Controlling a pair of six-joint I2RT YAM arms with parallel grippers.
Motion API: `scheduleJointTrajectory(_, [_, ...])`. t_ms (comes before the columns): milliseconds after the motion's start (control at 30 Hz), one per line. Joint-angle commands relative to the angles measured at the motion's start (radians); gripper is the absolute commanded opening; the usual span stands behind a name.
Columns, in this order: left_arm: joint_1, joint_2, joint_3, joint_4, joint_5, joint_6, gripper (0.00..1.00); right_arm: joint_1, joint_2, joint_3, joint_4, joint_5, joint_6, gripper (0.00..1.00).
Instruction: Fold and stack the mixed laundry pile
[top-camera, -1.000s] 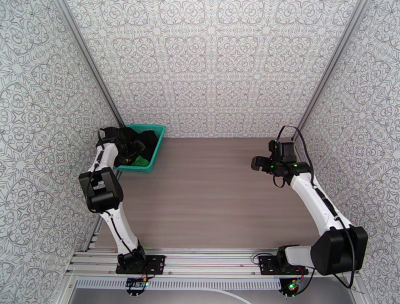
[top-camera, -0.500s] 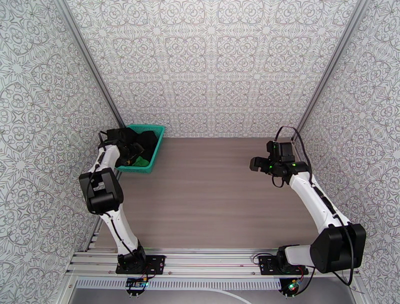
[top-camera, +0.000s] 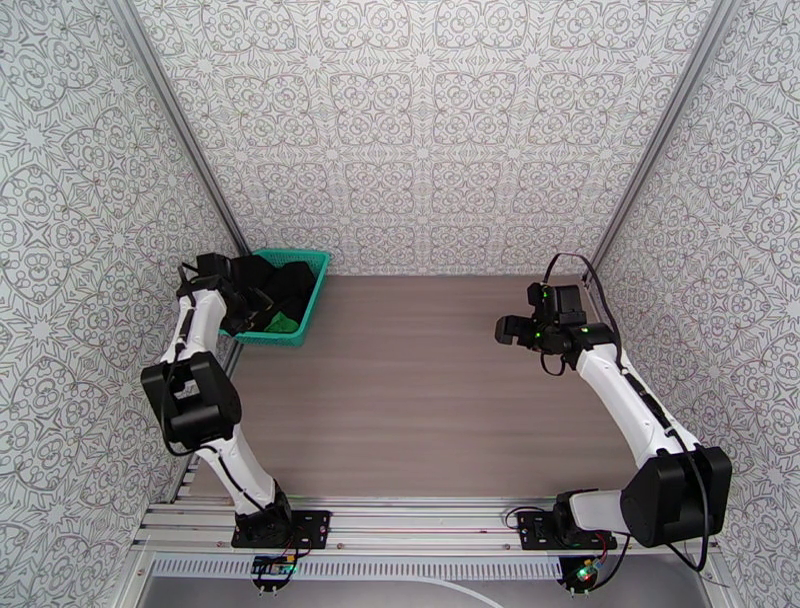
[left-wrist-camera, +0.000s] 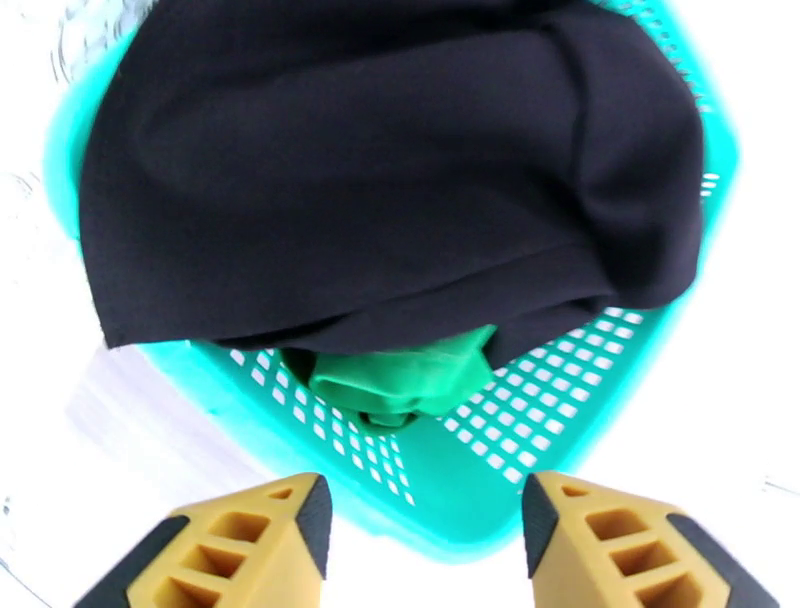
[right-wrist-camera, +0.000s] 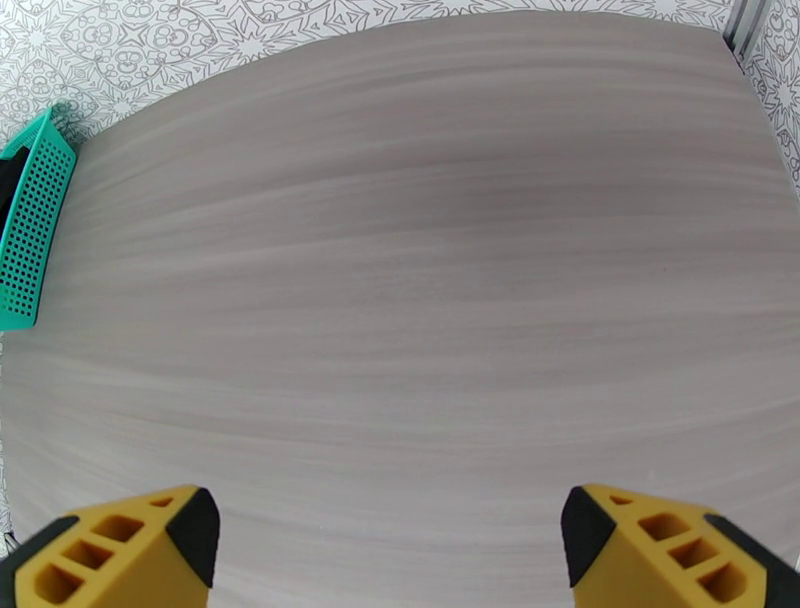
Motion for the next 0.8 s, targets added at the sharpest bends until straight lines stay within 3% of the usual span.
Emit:
scheduleJointTrajectory(0, [0.011,0.069,0.033,-0.012,0.066,-0.044,0.60,0.009,-0.014,0.011,-0.026,-0.017,-0.017,0.96])
scheduleJointTrajectory(600, [-0.001,0.334,0.289,-0.065,0.011,-0.063,0.66,0.021,-0.006,0.036,-0.040,-0.026,-0.011,0.96])
scheduleJointTrajectory(700, [-0.004,0.348,0.303,-0.059,0.005,-0.066,0.57,0.026,-0.007,0.042,-0.046,-0.023,-0.011,0.96])
scheduleJointTrajectory(767, [-0.004,0.349,0.305,-0.049,0.004,-0.070,0.45,0.029,-0.008,0.045,-0.051,-0.020,-0.010,0.96])
